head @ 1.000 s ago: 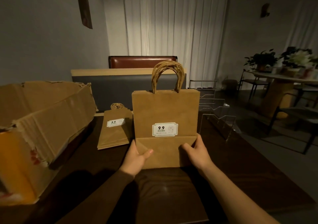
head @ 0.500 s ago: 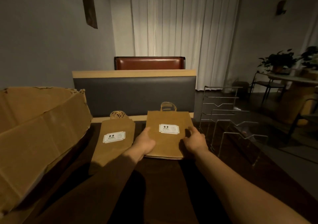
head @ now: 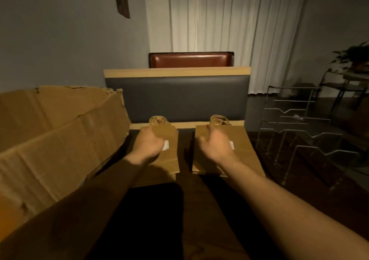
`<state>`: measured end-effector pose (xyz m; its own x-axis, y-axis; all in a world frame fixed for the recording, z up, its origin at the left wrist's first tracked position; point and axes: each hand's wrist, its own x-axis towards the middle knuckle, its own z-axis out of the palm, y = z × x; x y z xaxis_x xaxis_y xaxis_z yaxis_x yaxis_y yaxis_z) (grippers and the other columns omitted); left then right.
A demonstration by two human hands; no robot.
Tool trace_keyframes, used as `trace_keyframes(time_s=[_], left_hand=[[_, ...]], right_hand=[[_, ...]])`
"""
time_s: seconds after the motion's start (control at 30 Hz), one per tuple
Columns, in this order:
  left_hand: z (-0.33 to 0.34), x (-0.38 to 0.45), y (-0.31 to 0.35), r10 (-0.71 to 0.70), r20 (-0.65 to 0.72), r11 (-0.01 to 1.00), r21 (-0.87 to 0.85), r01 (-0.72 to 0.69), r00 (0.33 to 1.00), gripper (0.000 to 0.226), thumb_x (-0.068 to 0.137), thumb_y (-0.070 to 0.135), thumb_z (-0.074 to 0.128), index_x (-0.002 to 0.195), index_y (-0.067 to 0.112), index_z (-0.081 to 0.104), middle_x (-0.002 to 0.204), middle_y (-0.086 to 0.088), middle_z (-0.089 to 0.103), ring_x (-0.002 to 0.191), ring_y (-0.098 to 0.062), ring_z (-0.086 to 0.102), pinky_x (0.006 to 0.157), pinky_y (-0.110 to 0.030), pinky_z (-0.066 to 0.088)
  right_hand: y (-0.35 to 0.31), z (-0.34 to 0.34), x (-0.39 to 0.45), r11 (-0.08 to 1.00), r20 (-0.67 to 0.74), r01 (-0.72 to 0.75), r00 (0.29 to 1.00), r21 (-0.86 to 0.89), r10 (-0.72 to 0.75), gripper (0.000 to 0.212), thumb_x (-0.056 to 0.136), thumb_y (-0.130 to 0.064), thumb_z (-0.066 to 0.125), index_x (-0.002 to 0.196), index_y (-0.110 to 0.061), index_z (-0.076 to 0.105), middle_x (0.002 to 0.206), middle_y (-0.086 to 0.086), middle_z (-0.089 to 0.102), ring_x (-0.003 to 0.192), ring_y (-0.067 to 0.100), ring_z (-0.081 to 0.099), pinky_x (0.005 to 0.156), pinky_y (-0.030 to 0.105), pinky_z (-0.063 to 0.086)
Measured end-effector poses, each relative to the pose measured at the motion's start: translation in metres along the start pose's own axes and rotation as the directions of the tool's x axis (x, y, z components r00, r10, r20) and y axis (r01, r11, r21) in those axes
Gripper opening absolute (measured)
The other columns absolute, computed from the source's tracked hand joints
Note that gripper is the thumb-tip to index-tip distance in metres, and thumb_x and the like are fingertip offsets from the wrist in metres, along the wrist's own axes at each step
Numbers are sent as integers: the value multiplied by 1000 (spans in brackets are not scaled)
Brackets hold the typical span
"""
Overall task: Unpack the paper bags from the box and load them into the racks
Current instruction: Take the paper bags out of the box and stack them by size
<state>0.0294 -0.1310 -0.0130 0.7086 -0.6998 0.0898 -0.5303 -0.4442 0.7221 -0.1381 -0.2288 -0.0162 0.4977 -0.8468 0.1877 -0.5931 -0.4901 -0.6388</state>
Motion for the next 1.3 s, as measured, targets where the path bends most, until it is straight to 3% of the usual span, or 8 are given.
trace_keyframes(time_s=[0.1, 0.23, 0.5, 0.7, 0.8, 1.03, 1.1, 1.3], left_hand=[[-24, 4, -36, -257, 9, 965, -57, 257, 966, 50, 86, 24, 60, 132, 5, 52, 134, -17, 57, 117, -36, 55, 98, -34, 46], [-25, 17, -59, -405, 260, 797, -369, 477, 877, 37, 92, 8, 63, 126, -4, 57, 91, -15, 65, 76, -28, 61, 62, -31, 49], [-15, 34, -74, -359, 484, 645, -490, 586, 798, 21, 93, 9, 61, 114, 8, 66, 108, -19, 71, 98, -35, 67, 84, -44, 54], [-12, 1, -71, -192, 392, 695, -592, 407, 899, 72, 58, 17, 88, 125, 13, 62, 110, -11, 74, 98, -32, 72, 93, -52, 55], [-18, -55, -53, -99, 244, 672, -698, 246, 965, 45, 77, 8, 81, 115, 18, 59, 106, -6, 73, 95, -25, 71, 79, -42, 57], [-8, -146, -37, 218, 5, 639, -757, -139, 976, 58, 86, 13, 75, 134, 20, 44, 126, -5, 67, 115, -21, 65, 96, -44, 53], [3, -161, -43, 226, 14, 725, -670, -159, 974, 89, 76, 37, 82, 148, 21, 32, 134, 0, 62, 122, -17, 60, 103, -44, 49], [50, -196, -73, 105, 52, 756, -653, -46, 993, 95, 50, 52, 93, 130, 20, 53, 118, 1, 70, 108, -11, 67, 92, -29, 53]], right_hand=[[-48, 37, -4, 948, 263, -159, 961, 277, 84, 55, 101, -33, 53, 146, -4, 40, 143, 13, 51, 131, 30, 49, 98, 31, 40], [-58, 91, 12, 889, 376, -326, 906, 321, 196, 40, 94, -26, 62, 130, -8, 61, 131, 10, 63, 116, 29, 62, 101, 38, 50], [-40, 121, 4, 810, 280, -361, 926, 463, 252, 38, 85, -19, 69, 121, -13, 59, 116, 4, 68, 106, 24, 65, 93, 37, 54], [-27, 95, -31, 615, 343, -404, 913, 677, 223, 46, 78, -11, 75, 112, -5, 44, 101, 5, 68, 96, 24, 68, 87, 41, 59], [-20, 66, -53, 506, 435, -463, 882, 728, 181, 77, 68, -9, 79, 137, -9, 45, 109, 13, 72, 94, 27, 72, 76, 41, 62], [-14, 4, -133, 687, 134, -47, 988, 725, -75, 72, 75, 0, 73, 135, -29, 46, 108, -9, 73, 96, 4, 70, 74, 20, 57], [0, 0, -159, 698, 59, 34, 992, 715, -108, 73, 77, 1, 74, 134, -35, 45, 111, -15, 71, 100, -1, 68, 78, 18, 56], [40, 31, -207, 633, 89, -37, 995, 773, -51, 65, 77, -3, 80, 129, -29, 52, 117, -6, 72, 112, 12, 66, 94, 31, 54]])
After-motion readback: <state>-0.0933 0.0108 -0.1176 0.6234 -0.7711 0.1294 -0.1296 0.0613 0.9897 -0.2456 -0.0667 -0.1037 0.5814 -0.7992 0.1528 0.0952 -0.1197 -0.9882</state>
